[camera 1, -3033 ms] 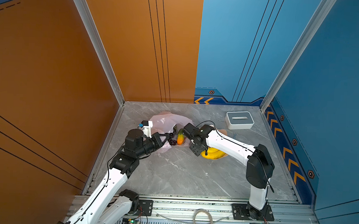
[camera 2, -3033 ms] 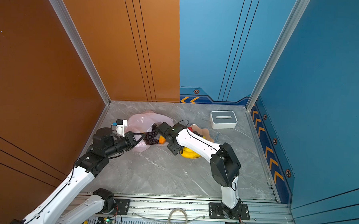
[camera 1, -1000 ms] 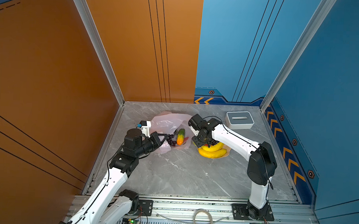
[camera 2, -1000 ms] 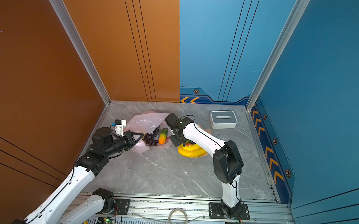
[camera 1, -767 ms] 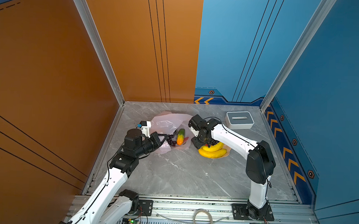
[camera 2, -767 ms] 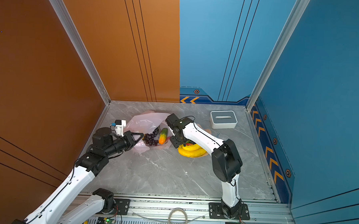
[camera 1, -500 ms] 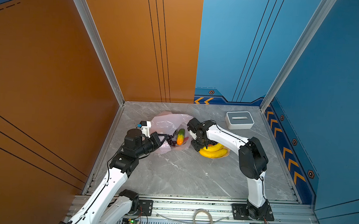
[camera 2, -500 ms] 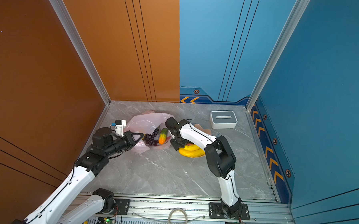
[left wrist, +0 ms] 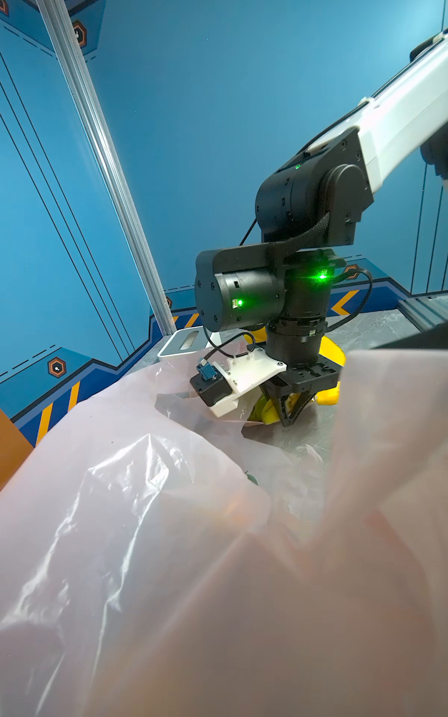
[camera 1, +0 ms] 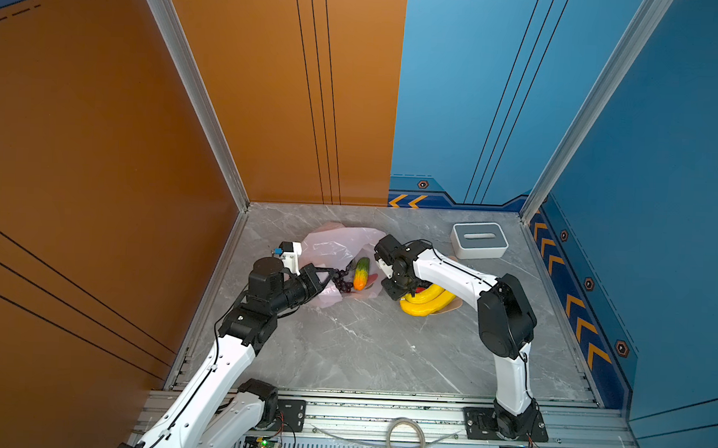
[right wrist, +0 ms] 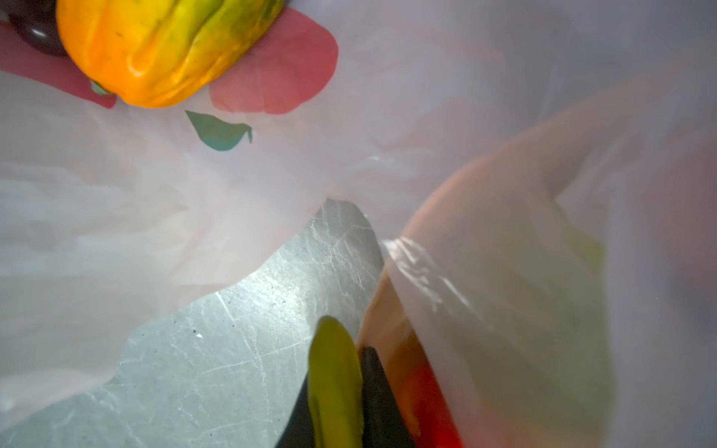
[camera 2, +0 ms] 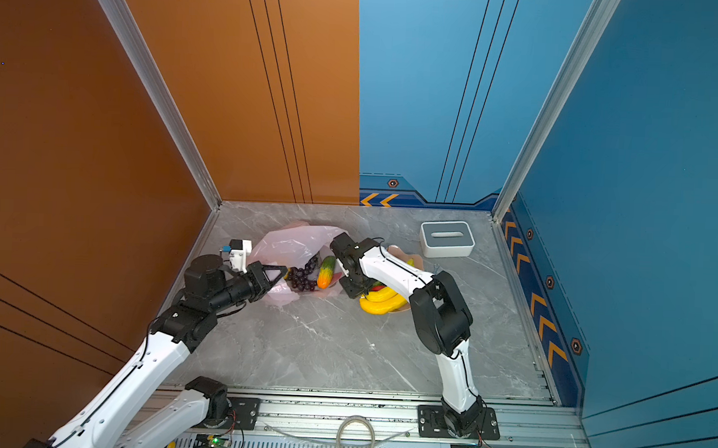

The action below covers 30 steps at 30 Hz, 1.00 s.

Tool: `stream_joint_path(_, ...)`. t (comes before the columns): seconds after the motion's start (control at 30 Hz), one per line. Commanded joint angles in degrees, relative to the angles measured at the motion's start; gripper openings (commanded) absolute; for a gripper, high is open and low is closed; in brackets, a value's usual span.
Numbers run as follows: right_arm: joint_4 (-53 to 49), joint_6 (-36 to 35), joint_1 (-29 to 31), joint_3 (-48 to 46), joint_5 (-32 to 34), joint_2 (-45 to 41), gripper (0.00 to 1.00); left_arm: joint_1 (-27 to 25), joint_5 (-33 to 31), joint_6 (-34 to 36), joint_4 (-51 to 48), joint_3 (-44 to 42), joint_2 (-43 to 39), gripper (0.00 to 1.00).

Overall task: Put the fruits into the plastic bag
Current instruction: 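Lift the bananas and carry them toward the bag mouth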

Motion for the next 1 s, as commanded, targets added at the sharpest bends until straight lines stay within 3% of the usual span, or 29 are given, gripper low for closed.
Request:
stream_joint_path(0.0, 0.0, 0.4, -0.2, 0.5, -0.3, -2.9, 0.12, 0.5, 1.1, -0.1, 0.7, -0.9, -0.4, 0.00)
stream_joint_path(0.37, -0.1, 1.1, -2.5, 0.6, -0.7, -6.2, 0.11, 0.5, 0.8, -0.2, 0.5, -0.6, -0.7, 0.00)
stream_joint_path(0.6, -3.8, 2.4, -4.3, 1.9, -5.8, -9.1, 0.11, 0.5, 0.5, 0.0, 0.3, -0.4, -0.6, 0.00)
stream_joint_path(0.73, -5.9, 3.1, -5.3, 1.4, -11.6, -11.6, 0.11, 0.5, -0.4, -0.1, 0.7, -0.4, -0.9, 0.00)
stream_joint_path(0.97, -1.4, 9.2, -7.3, -2.5, -28.6, -18.9, 0.12, 0.2, -0.4, -0.5, 1.3, -0.5, -0.3, 0.00)
